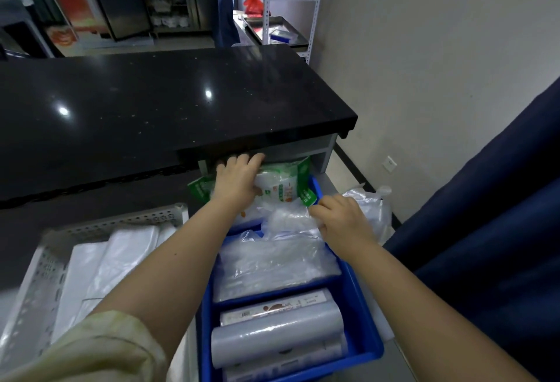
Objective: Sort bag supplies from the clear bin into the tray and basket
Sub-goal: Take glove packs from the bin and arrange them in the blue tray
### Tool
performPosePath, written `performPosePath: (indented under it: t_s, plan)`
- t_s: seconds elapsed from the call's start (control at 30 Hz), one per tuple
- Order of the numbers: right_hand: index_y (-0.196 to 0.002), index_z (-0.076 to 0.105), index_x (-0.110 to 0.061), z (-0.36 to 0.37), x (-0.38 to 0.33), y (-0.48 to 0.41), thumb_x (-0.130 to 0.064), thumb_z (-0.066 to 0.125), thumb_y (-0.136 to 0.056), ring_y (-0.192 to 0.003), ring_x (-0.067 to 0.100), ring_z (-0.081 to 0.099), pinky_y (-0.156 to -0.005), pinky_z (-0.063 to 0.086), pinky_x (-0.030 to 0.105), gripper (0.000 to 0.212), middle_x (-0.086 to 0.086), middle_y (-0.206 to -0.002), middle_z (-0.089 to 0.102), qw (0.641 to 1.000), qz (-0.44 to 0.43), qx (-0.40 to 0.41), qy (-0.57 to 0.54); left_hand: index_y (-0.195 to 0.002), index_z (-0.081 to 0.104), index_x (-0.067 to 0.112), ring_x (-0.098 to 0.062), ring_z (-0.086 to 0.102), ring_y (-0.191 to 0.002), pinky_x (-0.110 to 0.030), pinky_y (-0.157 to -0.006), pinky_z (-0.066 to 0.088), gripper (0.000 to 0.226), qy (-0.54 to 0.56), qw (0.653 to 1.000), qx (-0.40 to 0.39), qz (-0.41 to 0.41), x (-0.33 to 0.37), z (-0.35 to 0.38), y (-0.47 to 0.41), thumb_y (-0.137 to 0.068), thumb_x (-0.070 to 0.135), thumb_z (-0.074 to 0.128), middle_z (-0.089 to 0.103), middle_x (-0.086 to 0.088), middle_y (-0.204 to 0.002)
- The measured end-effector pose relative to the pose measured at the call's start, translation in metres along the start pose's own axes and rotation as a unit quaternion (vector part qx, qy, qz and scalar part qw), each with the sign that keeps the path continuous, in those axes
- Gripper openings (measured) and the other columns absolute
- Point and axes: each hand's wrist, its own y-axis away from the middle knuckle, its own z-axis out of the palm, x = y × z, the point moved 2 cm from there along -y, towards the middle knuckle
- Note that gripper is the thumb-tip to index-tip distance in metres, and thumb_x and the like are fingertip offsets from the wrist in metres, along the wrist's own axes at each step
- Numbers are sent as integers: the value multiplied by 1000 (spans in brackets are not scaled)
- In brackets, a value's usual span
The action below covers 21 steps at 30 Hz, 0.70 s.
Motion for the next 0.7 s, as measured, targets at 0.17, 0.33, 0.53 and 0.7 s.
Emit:
performPosePath:
  t_s: [0.17, 0.33, 0.53, 0.7]
  plan:
    - [-75, 66, -5, 9, 1, -24, 14, 67, -53, -65, 32, 52, -59, 45, 41, 30, 12, -71, 58, 999, 12, -28, -14, -132, 49, 21, -28, 49, -109, -44, -86, 41, 67, 30, 996, 71, 38, -17, -13, 22, -72, 22, 79, 58, -4, -119]
    - [-78, 69, -5, 34, -28, -62, -1, 67, -49, -67, 35, 58, -60, 46, 42, 30, 16, -72, 61, 996, -47, -58, -43, -107, 68, 6, -31, 58, -95, -45, -82, 47, 31, 147, 967, 205, 49, -32, -33, 55, -78, -5, 67, 66, -10, -99]
    - [-76, 65, -7, 64, -49, -77, -16, 60, -68, -71, 29, 59, -62, 45, 38, 13, 12, -74, 61, 988, -127, -47, -73, -102, 72, 12, -26, 55, -95, -38, -86, 45, 29, 139, 977, 127, 104, -18, -19, 86, -76, 5, 61, 67, -6, -101]
    - [-96, 68, -4, 74, -38, -76, 0, 68, -70, -90, 34, 64, -77, 51, 44, 27, 16, -95, 67, 982, -121, -100, -109, -134, 50, 30, -23, 44, -116, -37, -97, 37, 44, 40, 995, -62, 72, -19, 20, 93, -90, 32, 51, 51, 0, -134]
